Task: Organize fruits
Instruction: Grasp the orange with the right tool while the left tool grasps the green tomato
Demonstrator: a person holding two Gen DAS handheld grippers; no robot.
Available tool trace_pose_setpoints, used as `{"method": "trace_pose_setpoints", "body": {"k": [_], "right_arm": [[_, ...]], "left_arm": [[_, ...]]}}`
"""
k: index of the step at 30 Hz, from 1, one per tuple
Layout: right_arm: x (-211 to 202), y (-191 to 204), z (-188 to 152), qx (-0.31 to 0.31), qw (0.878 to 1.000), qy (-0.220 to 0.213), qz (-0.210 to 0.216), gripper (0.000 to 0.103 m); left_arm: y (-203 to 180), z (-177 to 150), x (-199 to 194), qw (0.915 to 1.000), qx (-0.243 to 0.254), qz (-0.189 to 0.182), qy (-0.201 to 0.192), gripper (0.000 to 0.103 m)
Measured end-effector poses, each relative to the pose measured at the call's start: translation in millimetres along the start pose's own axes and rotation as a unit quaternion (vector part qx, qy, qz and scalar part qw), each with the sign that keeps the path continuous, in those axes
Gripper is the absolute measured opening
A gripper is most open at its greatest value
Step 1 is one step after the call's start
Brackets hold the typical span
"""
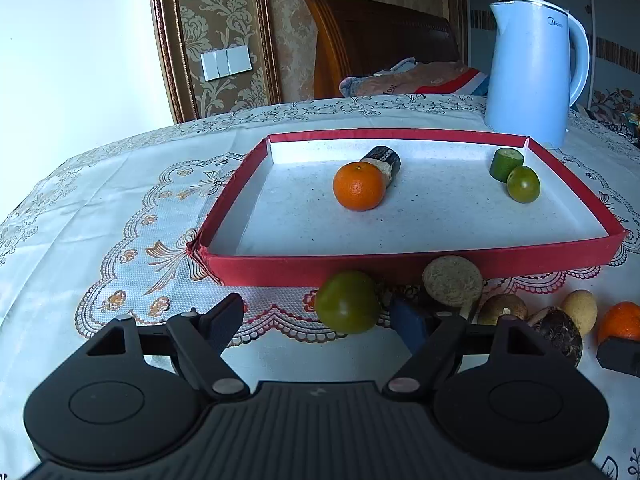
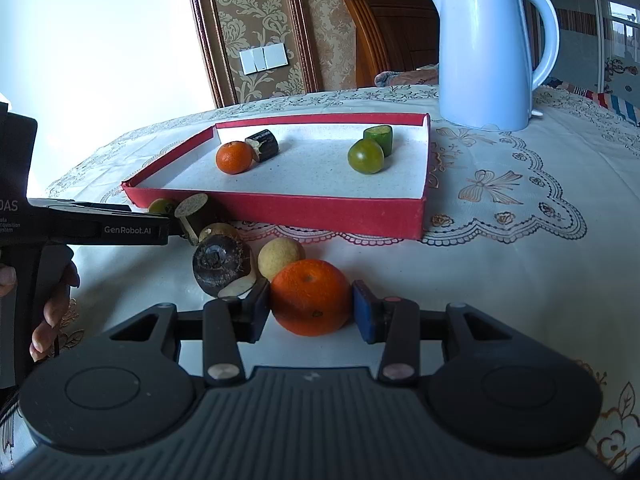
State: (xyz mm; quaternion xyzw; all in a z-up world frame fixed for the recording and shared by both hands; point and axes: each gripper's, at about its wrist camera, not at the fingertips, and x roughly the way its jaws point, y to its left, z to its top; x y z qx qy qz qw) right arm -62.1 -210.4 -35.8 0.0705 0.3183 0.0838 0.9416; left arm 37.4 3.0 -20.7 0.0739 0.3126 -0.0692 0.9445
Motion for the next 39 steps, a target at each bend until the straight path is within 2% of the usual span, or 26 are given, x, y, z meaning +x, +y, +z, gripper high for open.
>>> {"method": "trace_pose_setpoints", "body": {"k": [4, 11, 13, 19, 29, 32, 39], "right_arm": [[0.2, 0.5, -0.2, -0.001, 1.0, 0.001, -0.001, 0.041], [0.3, 1.2, -0.4, -0.003, 1.0, 0.002, -0.002, 0.041], [0.5, 2.2, -0.6, -0.006, 1.0, 0.002, -0.004, 0.041], [1.3, 4.5, -0.1, -0.009, 1.0, 0.002, -0.007, 0.041], [1.8, 6.1, -0.5, -0.014, 1.0, 0.003, -0.011, 0.041], [1.5, 6.1, -0.5, -0.016, 1.0, 0.003, -0.012, 0.041], [1.4, 8.5, -0.7, -0.021, 1.0, 0.002, -0.014, 0.04]], "left_arm": [[-0.3, -0.3, -1.0, 1.0, 0.001, -0.005, -0.003, 0.08], [-4.1, 0.5, -0.1, 0.9997, 0.012, -0.022, -0.003, 0.062], [-5.0, 0.2, -0.2, 0.9996, 0.015, -0.022, -0.004, 0.061], [-8.6, -0.6, -1.5, 0.9988, 0.027, -0.04, -0.008, 0.042], [-8.7, -1.2, -2.3, 0.9987, 0.028, -0.042, -0.009, 0.04], [-7.4, -1.1, -3.1, 0.9989, 0.025, -0.038, -0.011, 0.034], [-4.8, -2.9, -5.9, 0.9989, 0.021, -0.042, -0.012, 0.034]]}}
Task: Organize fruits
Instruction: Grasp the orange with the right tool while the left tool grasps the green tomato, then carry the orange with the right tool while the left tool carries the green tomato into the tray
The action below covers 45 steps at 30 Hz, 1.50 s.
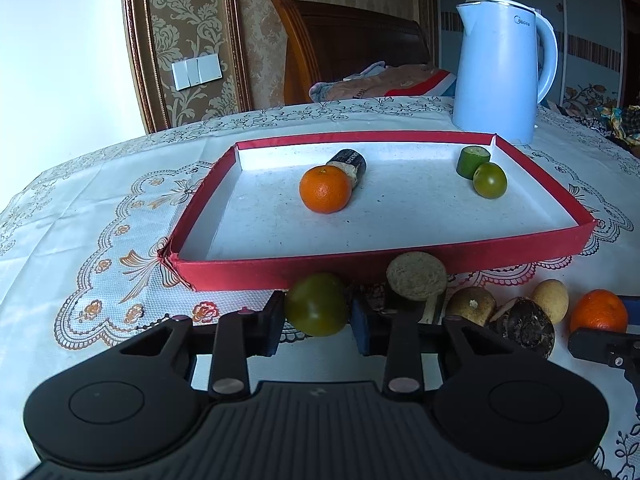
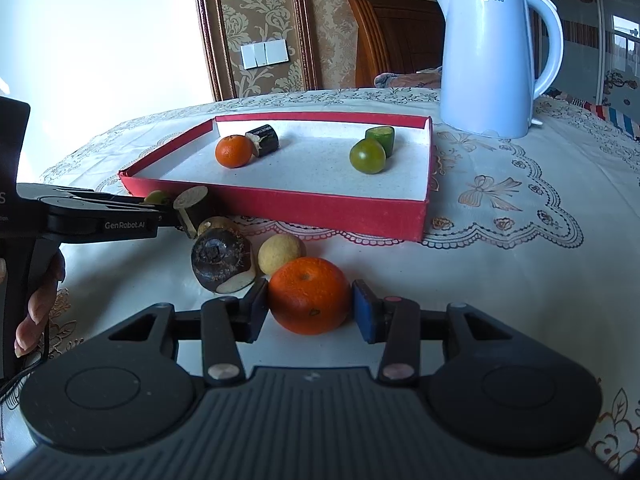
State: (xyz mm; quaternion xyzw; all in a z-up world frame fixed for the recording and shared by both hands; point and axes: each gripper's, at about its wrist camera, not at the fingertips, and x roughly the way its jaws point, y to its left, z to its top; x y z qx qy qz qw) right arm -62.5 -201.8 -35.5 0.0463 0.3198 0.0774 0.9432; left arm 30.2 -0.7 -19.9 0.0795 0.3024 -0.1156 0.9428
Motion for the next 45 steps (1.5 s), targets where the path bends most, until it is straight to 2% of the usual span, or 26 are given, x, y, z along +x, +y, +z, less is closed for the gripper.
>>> {"method": "trace_pose_setpoints", "body": {"k": [11, 18, 23, 26, 34, 39, 45], "right_arm": [[-4, -6, 0, 0.017, 1.0, -0.011, -0.002, 0.04], [-12, -11, -1, 0.03, 0.999, -0.035, 0.0, 0.04], [-18, -6, 3, 0.011, 0.998, -0.059, -0.015, 0.04], [-19, -5, 12, 0.003, 0.997, -0.075, -0.033, 0.04], [-4, -3, 44, -0.003, 0.995, -0.084, -0.054, 0.04], [20, 1, 69, -0.005, 0.994, -0.085, -0.07, 0.04], [59, -1, 95, 0.011, 0.994, -0.073, -0.082, 0.041]], "left_arm": [[6, -5, -12, 0.9996, -0.017, -0.015, -0.013, 0.034], [17, -4, -21, 0.9978, -0.054, -0.024, -0.029, 0.034], [18, 1, -29, 0.996, -0.066, -0.033, -0.05, 0.034], [17, 7, -31, 0.9951, -0.069, -0.038, -0.059, 0.034], [5, 30, -14, 0.996, -0.063, -0.038, -0.051, 0.034], [-5, 45, -2, 0.9965, -0.057, -0.027, -0.055, 0.034], [-5, 59, 23, 0.9963, -0.07, -0.029, -0.04, 0.034]]}}
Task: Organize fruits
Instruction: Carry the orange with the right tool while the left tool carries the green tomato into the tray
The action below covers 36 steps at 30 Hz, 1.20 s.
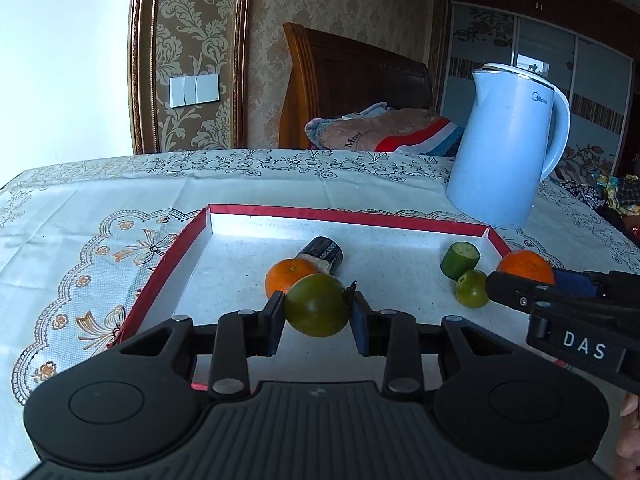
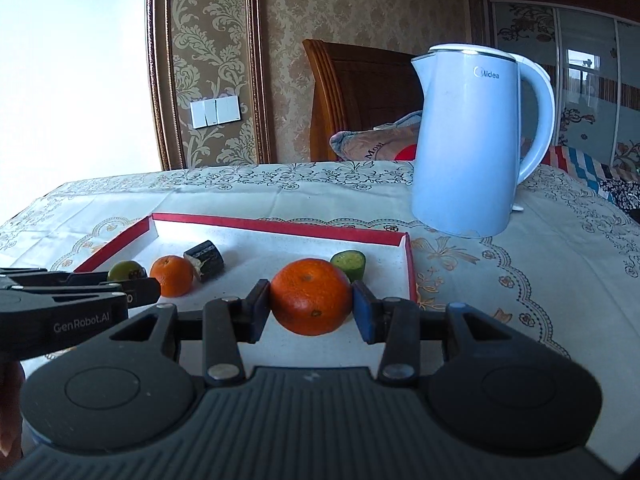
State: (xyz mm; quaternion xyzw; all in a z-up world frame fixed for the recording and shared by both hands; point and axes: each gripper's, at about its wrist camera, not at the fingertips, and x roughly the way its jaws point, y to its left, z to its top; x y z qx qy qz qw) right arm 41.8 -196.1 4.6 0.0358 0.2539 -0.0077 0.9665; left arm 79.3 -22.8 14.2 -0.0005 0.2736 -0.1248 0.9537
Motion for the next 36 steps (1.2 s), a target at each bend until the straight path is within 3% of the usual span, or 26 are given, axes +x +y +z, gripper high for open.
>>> {"method": "trace_pose_setpoints", "body": {"k": [10, 28, 33, 36], "right_arm": [[40, -6, 6, 0.021, 0.999, 0.02, -0.026, 0.041], [43, -3, 4, 0.02, 0.999, 0.021, -0.019, 0.041], [38, 1, 5, 0.013, 1.0, 0.006, -0.021, 0.057], [37, 2, 5, 0.008, 1.0, 0.001, -0.022, 0.057]], "left_arm": [[6, 7, 29, 0.9996, -0.011, 0.025, 0.011, 0.034], [1, 5, 30, 0.9994, 0.003, 0.035, 0.001, 0.034], [1, 4, 30, 0.9994, 0.002, 0.034, 0.004, 0.034], [2, 4, 30, 0.9995, 0.0, 0.031, 0.005, 0.036]]}}
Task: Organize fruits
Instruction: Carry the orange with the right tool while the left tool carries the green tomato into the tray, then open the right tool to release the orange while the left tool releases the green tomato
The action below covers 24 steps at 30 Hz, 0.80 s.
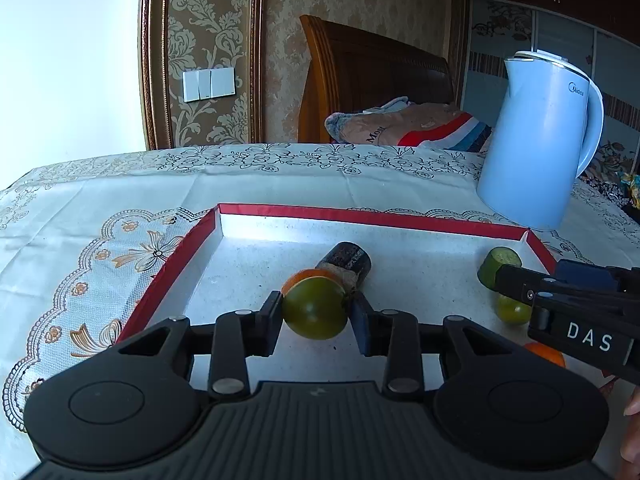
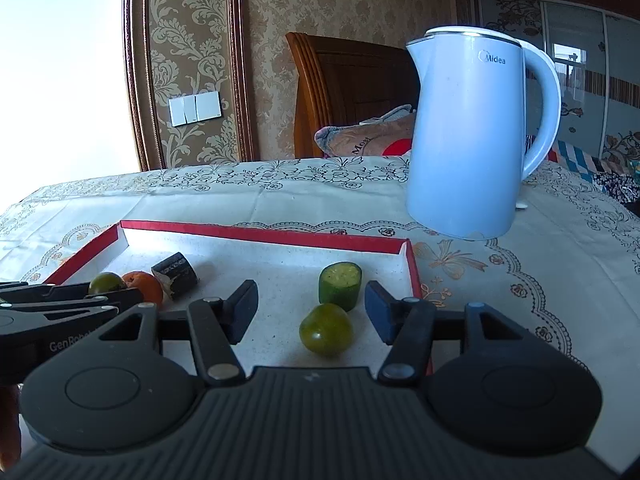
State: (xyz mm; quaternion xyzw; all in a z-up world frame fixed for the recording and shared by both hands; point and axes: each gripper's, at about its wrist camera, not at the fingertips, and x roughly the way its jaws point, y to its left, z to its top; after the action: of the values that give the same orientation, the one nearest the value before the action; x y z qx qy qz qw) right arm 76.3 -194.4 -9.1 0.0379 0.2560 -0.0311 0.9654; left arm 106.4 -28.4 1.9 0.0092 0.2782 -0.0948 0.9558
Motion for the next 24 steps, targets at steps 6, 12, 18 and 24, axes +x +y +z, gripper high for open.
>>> {"method": "trace_pose_setpoints", "body": {"k": [6, 12, 18, 24], "right_arm": [[-2.8, -0.7, -0.4, 0.002, 1.0, -0.006, -0.001, 0.065], [-4.7, -1.0, -1.1, 0.002, 1.0, -0.009, -0.003, 0.07], [-5.5, 1.2, -2.5, -0.001, 1.0, -0.01, -0.004, 0.075], [-5.7, -0.1, -3.6, 0.0, 1.0, -0.008, -0.005, 0.082]], "left_arm": [[1.1, -0.5, -2.0, 1.0, -0.003, -0.002, -0.001, 0.042], [0.1, -0.8, -5.9, 0.9999, 0.0, 0.004, -0.014, 0.054], [0.0, -1.3, -6.1, 0.9999, 0.001, 0.004, -0.012, 0.054], [0.8, -2.5, -6.9, 0.9999, 0.002, 0.006, -0.012, 0.054]]}}
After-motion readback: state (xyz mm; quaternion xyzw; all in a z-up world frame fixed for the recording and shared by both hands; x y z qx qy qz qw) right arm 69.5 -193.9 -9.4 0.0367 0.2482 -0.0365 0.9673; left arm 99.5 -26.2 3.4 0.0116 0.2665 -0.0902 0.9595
